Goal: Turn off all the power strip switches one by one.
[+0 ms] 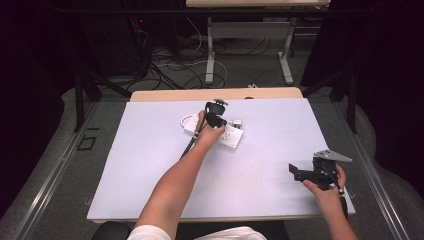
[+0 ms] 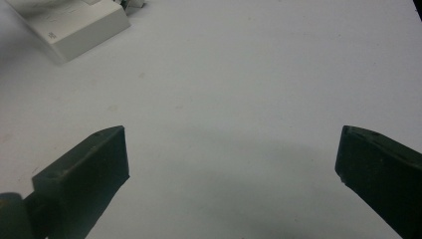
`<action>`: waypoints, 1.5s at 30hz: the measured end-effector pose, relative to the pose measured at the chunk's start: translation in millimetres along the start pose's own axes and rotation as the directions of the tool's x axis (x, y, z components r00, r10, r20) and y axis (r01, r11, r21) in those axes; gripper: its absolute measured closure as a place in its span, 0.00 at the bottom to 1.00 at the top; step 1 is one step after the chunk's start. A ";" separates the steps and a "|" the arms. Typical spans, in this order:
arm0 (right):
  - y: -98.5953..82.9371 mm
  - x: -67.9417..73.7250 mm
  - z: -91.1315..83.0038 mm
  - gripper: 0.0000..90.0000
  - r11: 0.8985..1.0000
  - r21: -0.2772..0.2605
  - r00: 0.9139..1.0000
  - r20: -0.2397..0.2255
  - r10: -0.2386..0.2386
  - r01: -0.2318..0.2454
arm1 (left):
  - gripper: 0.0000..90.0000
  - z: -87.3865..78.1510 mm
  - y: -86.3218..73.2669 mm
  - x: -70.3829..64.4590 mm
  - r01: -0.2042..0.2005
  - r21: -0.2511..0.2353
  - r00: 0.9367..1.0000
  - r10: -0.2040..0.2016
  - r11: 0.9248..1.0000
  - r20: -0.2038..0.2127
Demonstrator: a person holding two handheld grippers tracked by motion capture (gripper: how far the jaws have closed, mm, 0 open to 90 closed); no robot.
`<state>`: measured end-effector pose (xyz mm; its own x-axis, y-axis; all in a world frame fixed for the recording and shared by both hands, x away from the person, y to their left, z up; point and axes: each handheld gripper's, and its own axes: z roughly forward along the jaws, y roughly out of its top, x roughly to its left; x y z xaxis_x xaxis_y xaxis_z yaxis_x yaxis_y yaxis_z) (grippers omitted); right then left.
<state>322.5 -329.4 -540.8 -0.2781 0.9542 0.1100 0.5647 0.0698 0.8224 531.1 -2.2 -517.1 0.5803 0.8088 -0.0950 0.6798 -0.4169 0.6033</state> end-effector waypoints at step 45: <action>-0.8 -1.2 -0.7 0.00 1.000 -0.011 1.000 0.004 -0.002 0.002 | 1.00 8.4 2.4 -25.7 -0.029 0.014 0.998 0.028 0.999 0.047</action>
<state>321.8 -330.8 -541.1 -0.2758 0.9553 0.1062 0.5553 0.0682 0.8289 521.6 -27.4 -519.8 0.6199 0.7761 -0.1153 0.6690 -0.4461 0.5945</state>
